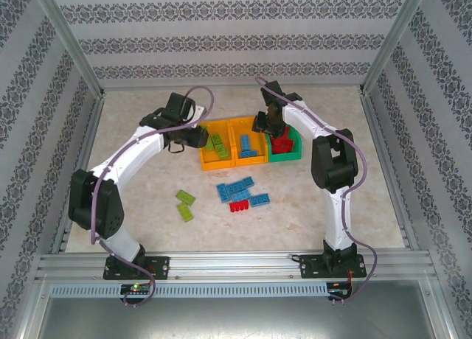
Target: Sort the legos into containers by color
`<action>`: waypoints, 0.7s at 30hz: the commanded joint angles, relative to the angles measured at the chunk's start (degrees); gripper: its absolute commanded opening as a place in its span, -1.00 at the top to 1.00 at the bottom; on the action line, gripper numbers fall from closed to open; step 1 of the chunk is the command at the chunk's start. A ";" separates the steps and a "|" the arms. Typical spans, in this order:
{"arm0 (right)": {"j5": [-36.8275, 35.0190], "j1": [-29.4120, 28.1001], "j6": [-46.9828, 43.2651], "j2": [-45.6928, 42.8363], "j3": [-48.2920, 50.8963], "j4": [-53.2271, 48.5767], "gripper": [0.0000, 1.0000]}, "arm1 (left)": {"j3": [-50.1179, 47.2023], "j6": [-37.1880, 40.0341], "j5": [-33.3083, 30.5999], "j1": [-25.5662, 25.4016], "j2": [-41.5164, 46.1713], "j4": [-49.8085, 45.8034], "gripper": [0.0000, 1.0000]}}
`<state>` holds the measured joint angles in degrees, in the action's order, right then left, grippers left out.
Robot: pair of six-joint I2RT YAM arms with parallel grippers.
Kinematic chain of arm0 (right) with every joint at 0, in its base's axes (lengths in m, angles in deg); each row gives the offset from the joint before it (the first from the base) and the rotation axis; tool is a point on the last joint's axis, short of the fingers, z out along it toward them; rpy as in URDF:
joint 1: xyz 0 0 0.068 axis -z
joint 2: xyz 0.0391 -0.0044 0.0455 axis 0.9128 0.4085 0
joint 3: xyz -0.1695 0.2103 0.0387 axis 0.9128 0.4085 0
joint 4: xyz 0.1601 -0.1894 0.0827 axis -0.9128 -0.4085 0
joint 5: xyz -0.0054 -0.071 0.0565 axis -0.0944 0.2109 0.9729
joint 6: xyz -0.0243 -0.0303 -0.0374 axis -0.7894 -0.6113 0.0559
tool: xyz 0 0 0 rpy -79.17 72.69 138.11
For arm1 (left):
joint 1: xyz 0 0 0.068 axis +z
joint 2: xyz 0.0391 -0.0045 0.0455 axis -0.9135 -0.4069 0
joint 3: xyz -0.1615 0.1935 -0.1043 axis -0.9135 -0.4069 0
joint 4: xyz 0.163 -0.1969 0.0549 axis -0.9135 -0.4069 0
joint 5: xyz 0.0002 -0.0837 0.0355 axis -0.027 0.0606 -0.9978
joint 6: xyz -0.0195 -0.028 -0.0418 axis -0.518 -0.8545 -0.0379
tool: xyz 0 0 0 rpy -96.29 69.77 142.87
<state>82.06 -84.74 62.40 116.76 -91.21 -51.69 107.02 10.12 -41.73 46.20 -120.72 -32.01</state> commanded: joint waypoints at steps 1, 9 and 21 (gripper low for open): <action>0.24 0.03 -1.23 -3.00 1.79 0.88 -0.32 | 3.75 -5.65 4.71 -0.17 -4.77 -0.18 0.20; -1.73 -1.94 -6.74 -13.02 13.20 3.90 -0.60 | 10.89 -8.89 4.51 -1.47 -11.68 -2.63 0.03; -0.94 -10.02 -8.66 -33.71 40.45 7.55 -0.52 | 2.66 -11.57 -3.97 -2.71 -3.76 -2.15 -0.99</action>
<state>81.36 -91.80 54.84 87.08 -55.65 -44.31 113.75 0.00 -41.57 43.90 -130.56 -32.88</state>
